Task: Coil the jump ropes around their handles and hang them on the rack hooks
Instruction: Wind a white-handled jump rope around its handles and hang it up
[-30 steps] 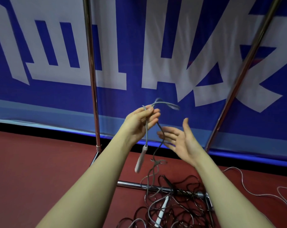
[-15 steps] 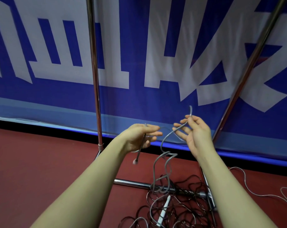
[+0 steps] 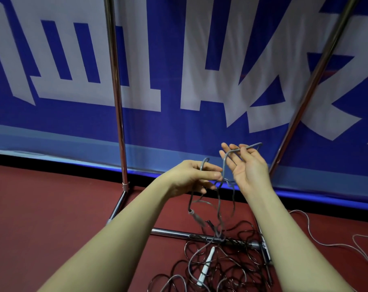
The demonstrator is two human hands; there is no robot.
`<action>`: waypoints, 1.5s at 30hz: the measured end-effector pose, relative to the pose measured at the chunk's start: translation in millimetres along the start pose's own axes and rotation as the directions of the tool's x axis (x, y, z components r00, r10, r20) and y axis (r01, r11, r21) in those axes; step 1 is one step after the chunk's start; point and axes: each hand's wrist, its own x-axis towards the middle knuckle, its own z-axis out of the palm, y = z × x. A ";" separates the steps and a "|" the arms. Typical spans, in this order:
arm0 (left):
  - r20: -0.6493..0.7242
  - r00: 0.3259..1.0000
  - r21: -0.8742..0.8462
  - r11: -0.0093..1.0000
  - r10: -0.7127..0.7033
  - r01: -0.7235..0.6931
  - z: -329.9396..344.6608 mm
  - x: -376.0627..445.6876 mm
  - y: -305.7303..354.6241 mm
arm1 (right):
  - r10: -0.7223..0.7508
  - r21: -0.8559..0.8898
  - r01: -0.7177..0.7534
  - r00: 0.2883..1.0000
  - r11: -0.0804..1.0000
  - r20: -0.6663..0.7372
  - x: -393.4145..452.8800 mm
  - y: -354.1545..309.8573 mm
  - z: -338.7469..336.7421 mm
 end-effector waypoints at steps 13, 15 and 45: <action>-0.127 0.985 -0.230 0.962 0.119 -0.146 0.6 4.0 14.0 | 0.238 -0.460 -0.190 0.970 0.868 0.049 4.0 7.0 -22.7; -0.173 0.977 -0.256 0.952 0.125 -0.168 -3.8 1.3 17.1 | 0.290 -0.582 -0.169 0.949 0.795 0.121 1.2 8.3 -24.2; -0.286 0.946 0.051 0.988 0.154 -0.145 4.4 14.1 -6.3 | -0.057 -0.428 0.109 0.990 0.897 0.131 -4.4 -0.3 -1.7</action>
